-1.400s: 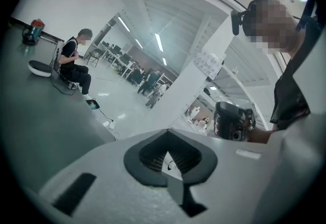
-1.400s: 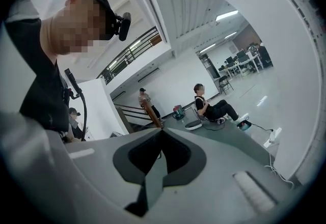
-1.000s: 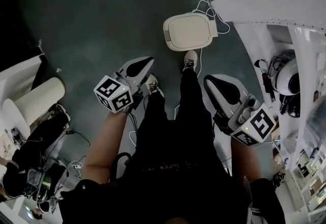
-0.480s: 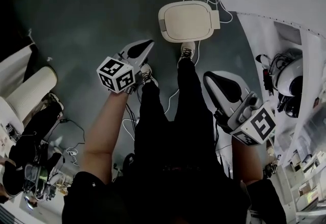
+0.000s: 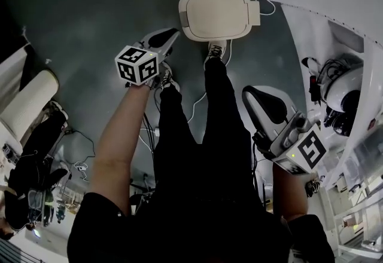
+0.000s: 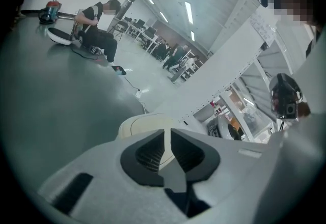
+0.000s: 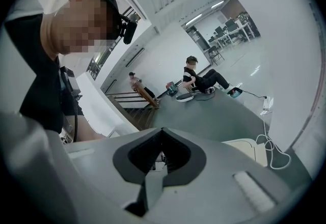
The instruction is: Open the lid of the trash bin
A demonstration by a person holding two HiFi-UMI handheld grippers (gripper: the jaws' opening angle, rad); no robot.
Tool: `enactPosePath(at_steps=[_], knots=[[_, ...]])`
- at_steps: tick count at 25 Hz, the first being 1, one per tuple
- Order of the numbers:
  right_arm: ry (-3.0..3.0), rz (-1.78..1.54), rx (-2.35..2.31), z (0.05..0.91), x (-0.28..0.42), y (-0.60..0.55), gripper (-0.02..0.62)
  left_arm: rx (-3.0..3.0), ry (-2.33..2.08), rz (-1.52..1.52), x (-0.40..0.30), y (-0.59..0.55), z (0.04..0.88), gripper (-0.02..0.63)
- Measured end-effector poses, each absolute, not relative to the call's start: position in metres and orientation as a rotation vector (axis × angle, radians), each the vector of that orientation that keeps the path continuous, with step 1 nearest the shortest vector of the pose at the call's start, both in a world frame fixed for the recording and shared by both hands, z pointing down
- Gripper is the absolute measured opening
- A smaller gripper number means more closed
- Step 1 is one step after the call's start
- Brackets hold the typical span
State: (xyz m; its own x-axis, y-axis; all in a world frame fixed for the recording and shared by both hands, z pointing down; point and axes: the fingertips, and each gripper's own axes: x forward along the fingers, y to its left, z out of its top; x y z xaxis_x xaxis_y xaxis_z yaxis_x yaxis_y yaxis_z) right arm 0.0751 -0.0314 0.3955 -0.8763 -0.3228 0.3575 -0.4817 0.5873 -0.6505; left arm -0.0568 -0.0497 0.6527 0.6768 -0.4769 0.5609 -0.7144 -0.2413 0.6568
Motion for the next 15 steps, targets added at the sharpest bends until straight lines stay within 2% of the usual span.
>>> enactPosePath(at_steps=[8, 15], knots=[[-2.559, 1.226, 0.668, 0.435, 0.08, -0.041, 0.008, 1.787, -0.951, 0.37, -0.065, -0.06, 0.727, 0.11], [-2.495, 1.303, 0.652, 0.473, 0.08, -0.04, 0.008, 1.7, -0.953, 0.439, -0.071, -0.062, 0.794, 0.118]])
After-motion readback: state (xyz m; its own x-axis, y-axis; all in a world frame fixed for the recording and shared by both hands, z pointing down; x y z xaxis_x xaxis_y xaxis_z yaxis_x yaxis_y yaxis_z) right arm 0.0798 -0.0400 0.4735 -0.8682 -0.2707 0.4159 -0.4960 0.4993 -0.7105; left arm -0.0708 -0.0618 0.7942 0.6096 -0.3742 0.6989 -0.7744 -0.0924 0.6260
